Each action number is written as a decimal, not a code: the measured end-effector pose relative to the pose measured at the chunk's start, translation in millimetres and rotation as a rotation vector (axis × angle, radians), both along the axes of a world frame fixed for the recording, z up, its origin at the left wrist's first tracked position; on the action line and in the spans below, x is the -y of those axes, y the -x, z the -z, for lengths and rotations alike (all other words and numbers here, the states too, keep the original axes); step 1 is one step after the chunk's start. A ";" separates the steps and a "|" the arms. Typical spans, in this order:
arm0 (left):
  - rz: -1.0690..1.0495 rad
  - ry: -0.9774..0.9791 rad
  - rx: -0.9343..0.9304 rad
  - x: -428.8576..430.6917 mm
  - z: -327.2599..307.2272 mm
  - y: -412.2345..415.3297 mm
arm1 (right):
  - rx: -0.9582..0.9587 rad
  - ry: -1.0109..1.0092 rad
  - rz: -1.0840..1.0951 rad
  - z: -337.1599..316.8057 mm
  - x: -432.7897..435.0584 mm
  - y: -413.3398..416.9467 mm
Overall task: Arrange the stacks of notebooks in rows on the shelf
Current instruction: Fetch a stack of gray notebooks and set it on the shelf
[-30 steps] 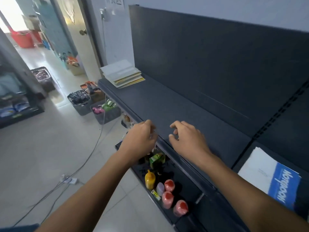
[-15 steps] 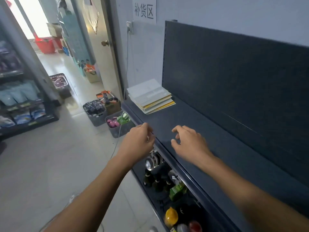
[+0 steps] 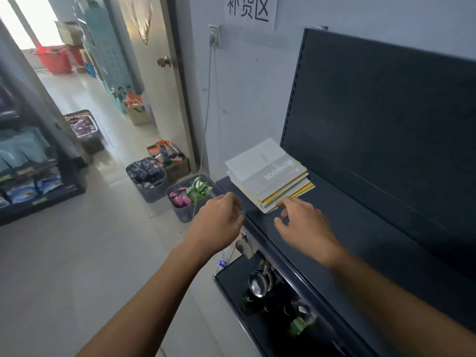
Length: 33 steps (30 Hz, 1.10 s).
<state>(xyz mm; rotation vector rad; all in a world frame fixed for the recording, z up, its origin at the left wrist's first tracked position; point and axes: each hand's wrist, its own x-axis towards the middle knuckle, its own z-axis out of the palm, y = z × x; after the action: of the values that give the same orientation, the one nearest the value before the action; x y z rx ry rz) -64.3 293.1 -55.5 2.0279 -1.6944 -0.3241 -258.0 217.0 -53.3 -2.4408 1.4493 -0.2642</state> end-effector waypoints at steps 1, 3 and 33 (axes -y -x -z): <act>0.025 -0.003 0.001 7.5 0.6 -12.5 | -0.006 -0.003 0.028 2.0 3.6 -12.1; 0.082 -0.012 0.006 23.2 2.1 -37.0 | -0.012 -0.016 0.093 5.9 8.3 -35.0; 0.578 0.092 0.211 248.3 10.3 -65.7 | 0.195 -0.142 0.865 29.6 96.8 -78.7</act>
<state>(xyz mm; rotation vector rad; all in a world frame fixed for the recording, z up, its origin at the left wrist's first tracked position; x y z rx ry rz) 1.4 44.8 -65.8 1.5131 -2.3668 -0.2149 -179.3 120.2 -82.9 -1.4953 2.2393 -0.5271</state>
